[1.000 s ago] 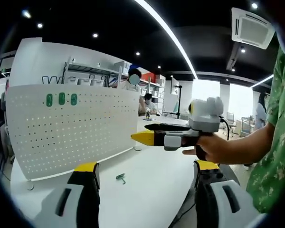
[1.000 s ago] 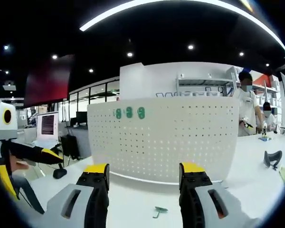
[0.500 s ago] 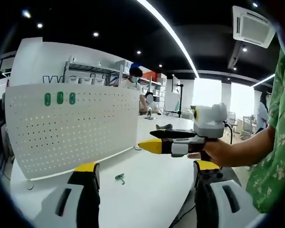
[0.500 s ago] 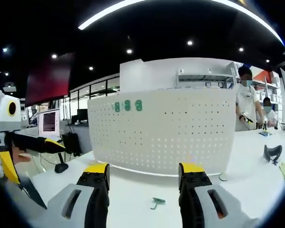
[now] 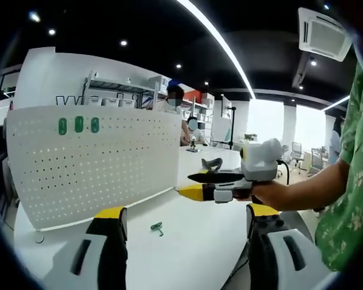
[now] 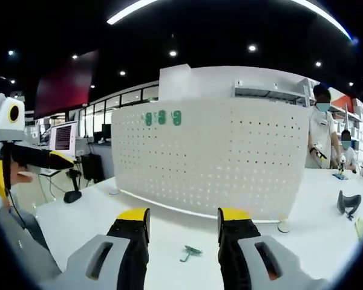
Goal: Insert the hook assembly into the mounting plate slot until the hook locks in place.
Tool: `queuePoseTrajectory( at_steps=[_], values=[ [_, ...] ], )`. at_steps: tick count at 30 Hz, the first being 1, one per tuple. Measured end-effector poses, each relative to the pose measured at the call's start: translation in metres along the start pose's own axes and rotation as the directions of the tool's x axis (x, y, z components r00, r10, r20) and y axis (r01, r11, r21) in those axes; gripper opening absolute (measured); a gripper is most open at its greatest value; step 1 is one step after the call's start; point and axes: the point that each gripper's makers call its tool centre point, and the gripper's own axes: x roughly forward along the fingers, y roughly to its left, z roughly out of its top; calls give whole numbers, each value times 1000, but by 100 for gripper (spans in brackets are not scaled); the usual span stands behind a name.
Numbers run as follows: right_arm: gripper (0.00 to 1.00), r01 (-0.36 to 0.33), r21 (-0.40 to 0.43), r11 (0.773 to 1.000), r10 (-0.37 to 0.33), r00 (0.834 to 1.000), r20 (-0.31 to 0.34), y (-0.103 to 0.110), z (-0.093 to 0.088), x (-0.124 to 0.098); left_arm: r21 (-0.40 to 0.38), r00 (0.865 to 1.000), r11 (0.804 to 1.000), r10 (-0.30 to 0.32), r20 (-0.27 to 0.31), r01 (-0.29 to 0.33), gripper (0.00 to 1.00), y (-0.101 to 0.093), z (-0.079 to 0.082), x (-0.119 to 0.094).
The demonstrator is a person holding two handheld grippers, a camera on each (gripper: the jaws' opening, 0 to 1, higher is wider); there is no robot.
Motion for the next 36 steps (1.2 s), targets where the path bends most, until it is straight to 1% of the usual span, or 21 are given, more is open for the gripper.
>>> queuePoseTrajectory(
  at_steps=[2, 3, 6, 7, 8, 13, 18, 19, 21, 22, 23, 24, 25, 26, 27, 28, 31, 33, 34, 36],
  values=[
    [42, -11, -16, 1000, 11, 1000, -21, -2, -5, 4, -1, 1000, 1000, 1, 0, -1, 83, 0, 0, 0],
    [38, -18, -20, 1000, 17, 999, -31, -2, -8, 6, -2, 1000, 1000, 1, -1, -1, 83, 1, 0, 1],
    [35, -36, -45, 998, 33, 997, -72, -6, -19, 14, -3, 1000, 1000, 1, -4, -1, 83, 0, -1, 1],
    [33, -41, -46, 998, 38, 996, -77, -7, -20, 15, -3, 1000, 1000, 1, -4, -1, 83, 0, -2, 1],
    [31, -56, -44, 997, 51, 994, -100, -7, -25, 18, -5, 1000, 1000, 1, -5, -1, 82, 0, -2, 2],
    [27, -85, -75, 994, 72, 985, -160, -12, -40, 30, -12, 1000, 1000, 7, -9, -7, 82, 1, -5, 2],
    [26, -140, -108, 984, 110, 962, -249, -17, -62, 44, -17, 1000, 1000, 10, -18, -11, 82, 2, -9, 3],
    [26, -142, -113, 983, 108, 959, -261, -19, -65, 47, -16, 1000, 1000, 11, -20, -11, 82, 2, -9, 3],
    [23, -169, -143, 975, 121, 948, -293, -21, -72, 52, -17, 1000, 1000, 11, -23, -11, 82, 1, -10, 3],
    [22, -176, -167, 970, 121, 947, -299, -22, -74, 54, -17, 1000, 1000, 12, -24, -12, 82, 2, -10, 4],
    [20, -195, -188, 963, 127, 938, -322, -22, -79, 56, -17, 1000, 1000, 14, -25, -14, 82, 2, -10, 4],
    [19, -205, -175, 963, 137, 931, -339, -21, -84, 57, -20, 1000, 1000, 14, -25, -15, 82, 2, -11, 4],
    [18, -208, -170, 963, 139, 928, -345, -22, -87, 60, -22, 1000, 1000, 15, -24, -16, 82, 3, -11, 4],
    [18, -217, -177, 960, 144, 925, -352, -22, -89, 61, -24, 1000, 1000, 16, -24, -17, 82, 3, -11, 4],
    [18, -227, -180, 957, 149, 918, -368, -22, -93, 63, -24, 1000, 1000, 17, -26, -17, 82, 3, -12, 5],
    [18, -229, -182, 956, 149, 916, -371, -22, -95, 64, -25, 999, 1000, 18, -27, -18, 82, 4, -13, 5],
    [17, -266, -196, 944, 170, 899, -404, -19, -104, 68, -30, 999, 999, 19, -30, -20, 82, 4, -15, 6],
    [17, -292, -210, 933, 180, 884, -431, -17, -111, 71, -33, 999, 999, 20, -34, -21, 82, 5, -16, 7],
    [17, -296, -213, 931, 182, 883, -433, -16, -112, 71, -34, 999, 999, 21, -34, -22, 82, 6, -17, 8],
    [17, -319, -194, 928, 205, 869, -450, -14, -117, 74, -36, 999, 999, 20, -38, -21, 82, 6, -18, 8]
  ],
)
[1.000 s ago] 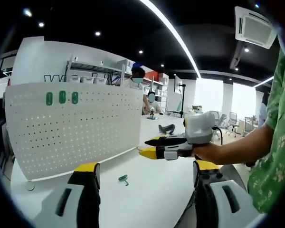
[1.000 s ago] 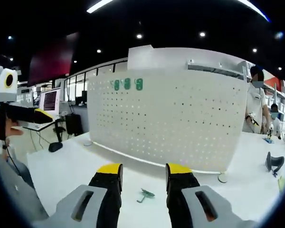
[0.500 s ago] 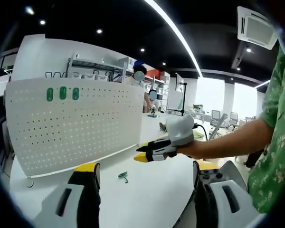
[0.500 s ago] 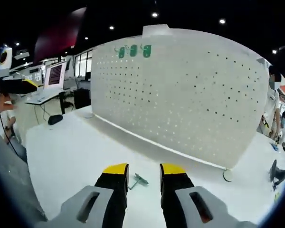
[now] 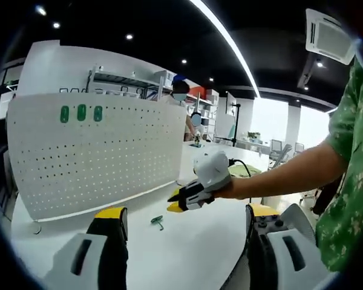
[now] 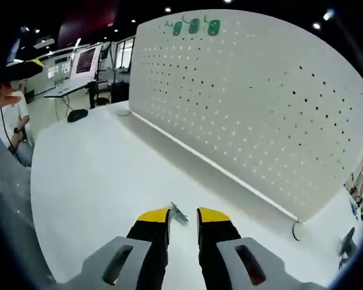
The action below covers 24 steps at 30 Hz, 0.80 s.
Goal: Insert the hook assembly into the mounting plate slot until the hook locks in place.
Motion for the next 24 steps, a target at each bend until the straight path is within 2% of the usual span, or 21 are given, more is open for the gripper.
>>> queuePoseTrajectory(
  at_steps=[5, 10, 24],
  values=[
    [15, -18, -9, 1000, 18, 999, -34, -3, -7, 12, 0, 1000, 1000, 0, -7, 0, 82, 1, -1, 3],
    [13, -51, -69, 996, 46, 996, -79, 0, -14, 22, -3, 1000, 1000, 2, -16, -2, 82, 2, -4, 4],
    [11, -110, -125, 986, 91, 985, -149, 1, -23, 42, -20, 998, 1000, 14, -56, -15, 82, 7, -19, 7]
  ],
)
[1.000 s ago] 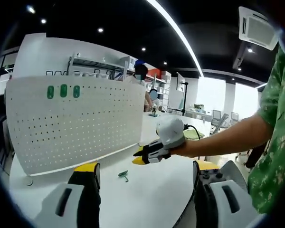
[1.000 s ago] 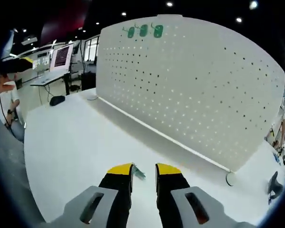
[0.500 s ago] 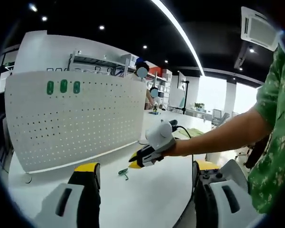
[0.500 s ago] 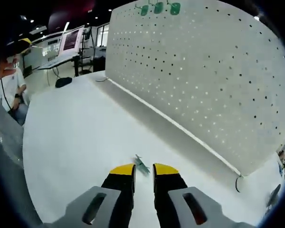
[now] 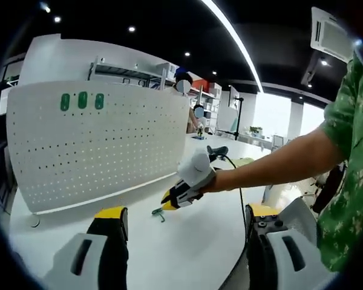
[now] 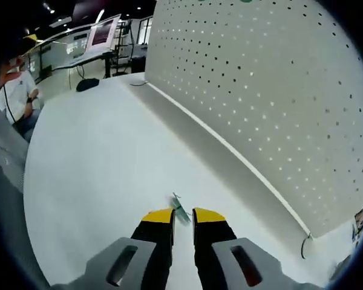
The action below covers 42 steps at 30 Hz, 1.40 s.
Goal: Insert the hook assembly into the mounting plate slot until the hook locks in place.
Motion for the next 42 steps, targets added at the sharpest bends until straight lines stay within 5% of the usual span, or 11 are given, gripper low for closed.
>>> queuePoseTrajectory(
  at_steps=[42],
  values=[
    [0, -71, -89, 994, 65, 996, -64, 2, -9, 17, -18, 997, 1000, 17, -76, -19, 81, 7, -22, 2]
  ],
)
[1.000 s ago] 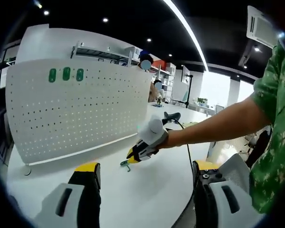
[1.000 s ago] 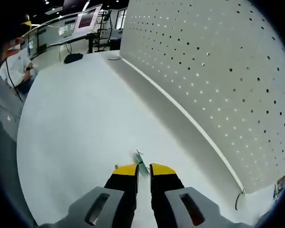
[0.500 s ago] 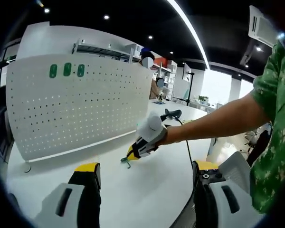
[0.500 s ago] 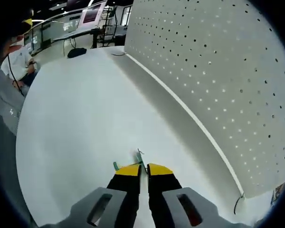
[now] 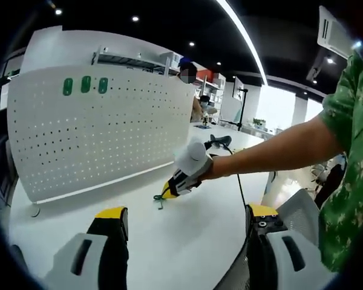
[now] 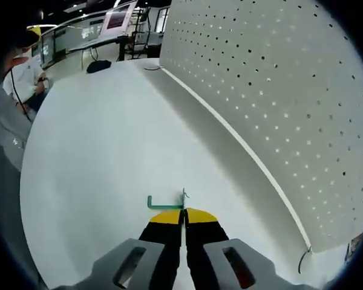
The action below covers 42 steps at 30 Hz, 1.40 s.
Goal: Insert the hook assembly into the mounting plate slot until the hook locks in place.
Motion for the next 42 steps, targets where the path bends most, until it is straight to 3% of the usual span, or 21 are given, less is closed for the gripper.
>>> queuePoseTrajectory(
  at_steps=[30, 42],
  values=[
    [0, -9, 197, 980, -2, 998, 57, -2, -3, -13, -8, 1000, 1000, -7, -30, 7, 81, 1, -8, 2],
    [0, -28, 265, 964, -13, 988, 151, -1, 19, -31, -7, 1000, 1000, -7, -17, 6, 80, 2, -3, 3]
  ],
)
